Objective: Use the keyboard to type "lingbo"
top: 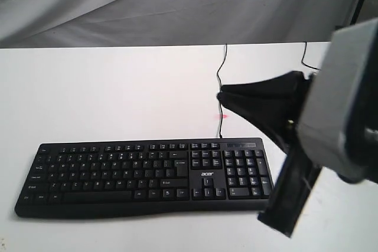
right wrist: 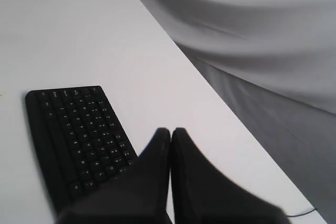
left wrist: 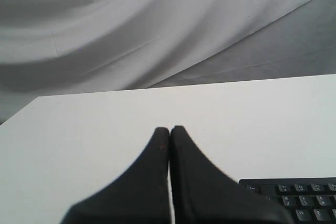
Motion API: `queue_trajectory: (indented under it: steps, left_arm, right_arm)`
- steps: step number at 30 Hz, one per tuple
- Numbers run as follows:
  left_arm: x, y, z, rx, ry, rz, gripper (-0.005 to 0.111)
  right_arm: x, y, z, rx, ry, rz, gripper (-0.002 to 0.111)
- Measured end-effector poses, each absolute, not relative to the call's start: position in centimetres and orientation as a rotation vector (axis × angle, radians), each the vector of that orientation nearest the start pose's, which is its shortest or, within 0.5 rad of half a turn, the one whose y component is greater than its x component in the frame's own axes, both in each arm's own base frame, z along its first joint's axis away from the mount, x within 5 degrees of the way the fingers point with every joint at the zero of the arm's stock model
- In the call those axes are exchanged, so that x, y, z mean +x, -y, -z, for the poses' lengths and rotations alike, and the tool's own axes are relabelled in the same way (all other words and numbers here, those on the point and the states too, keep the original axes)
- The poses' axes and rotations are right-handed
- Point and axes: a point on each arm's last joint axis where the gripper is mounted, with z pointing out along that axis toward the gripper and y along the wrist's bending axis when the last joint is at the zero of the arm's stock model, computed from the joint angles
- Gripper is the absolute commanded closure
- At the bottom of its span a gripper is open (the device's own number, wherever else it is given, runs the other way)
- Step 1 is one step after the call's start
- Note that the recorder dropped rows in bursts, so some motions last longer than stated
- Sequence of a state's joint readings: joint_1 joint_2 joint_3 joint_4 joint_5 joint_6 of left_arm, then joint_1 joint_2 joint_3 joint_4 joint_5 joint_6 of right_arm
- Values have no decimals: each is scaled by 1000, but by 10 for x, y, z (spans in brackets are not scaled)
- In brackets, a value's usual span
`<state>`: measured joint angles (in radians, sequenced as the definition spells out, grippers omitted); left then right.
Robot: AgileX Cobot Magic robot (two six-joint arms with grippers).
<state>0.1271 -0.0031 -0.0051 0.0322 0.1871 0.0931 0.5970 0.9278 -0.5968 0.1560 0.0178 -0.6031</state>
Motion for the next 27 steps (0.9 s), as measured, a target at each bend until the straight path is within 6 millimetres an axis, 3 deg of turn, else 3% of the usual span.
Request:
queue_trajectory:
  steps: [7,21,27]
  left_arm:
    - [55,-8,-198,-7,-1666,-196,106]
    - [55,-8,-198,-7,-1666,-196,106]
    - [55,-8,-198,-7,-1666,-196,106]
  right_arm:
    - [139,-95,-303,-899,-1552,-108,108]
    - [134,-91,-306,-891,-1542,-110,108]
    - [122,-67,-310,-826,-1604,-46,108]
